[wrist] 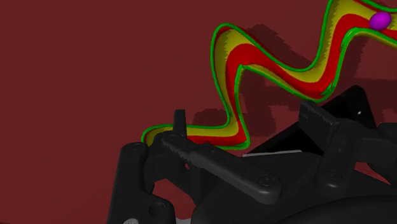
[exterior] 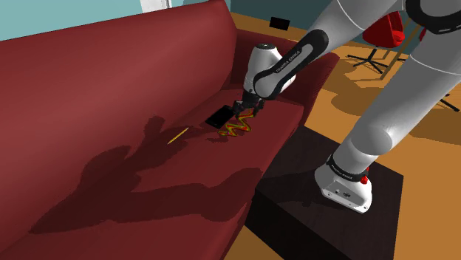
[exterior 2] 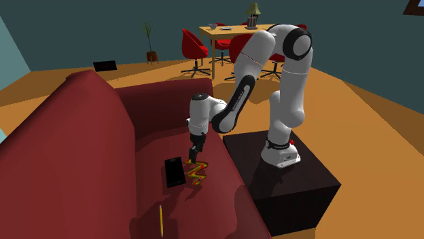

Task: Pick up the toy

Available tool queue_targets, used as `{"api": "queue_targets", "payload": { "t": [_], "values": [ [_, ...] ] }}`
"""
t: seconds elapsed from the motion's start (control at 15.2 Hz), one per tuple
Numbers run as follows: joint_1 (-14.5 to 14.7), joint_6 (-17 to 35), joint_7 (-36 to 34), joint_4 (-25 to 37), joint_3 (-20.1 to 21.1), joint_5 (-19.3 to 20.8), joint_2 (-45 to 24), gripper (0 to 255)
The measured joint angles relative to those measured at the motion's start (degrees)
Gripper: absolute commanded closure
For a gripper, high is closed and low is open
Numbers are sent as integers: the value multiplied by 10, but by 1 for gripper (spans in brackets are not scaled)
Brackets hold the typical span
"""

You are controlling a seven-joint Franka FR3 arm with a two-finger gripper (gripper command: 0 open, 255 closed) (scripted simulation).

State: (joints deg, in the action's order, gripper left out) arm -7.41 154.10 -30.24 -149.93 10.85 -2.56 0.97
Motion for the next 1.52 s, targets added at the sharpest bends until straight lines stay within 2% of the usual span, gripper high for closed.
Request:
{"api": "queue_targets", "payload": {
  "t": [0.46, 0.53, 1.19, 1.52],
  "values": [
    [-1, 61, -18, -1, -4, 24, -61, 0],
    [0, 64, -19, 0, -4, 26, -63, 255],
    [0, 71, -21, 3, -4, 28, -66, 255],
    [-1, 34, -11, -3, 0, 12, -31, 255]
  ]
}}
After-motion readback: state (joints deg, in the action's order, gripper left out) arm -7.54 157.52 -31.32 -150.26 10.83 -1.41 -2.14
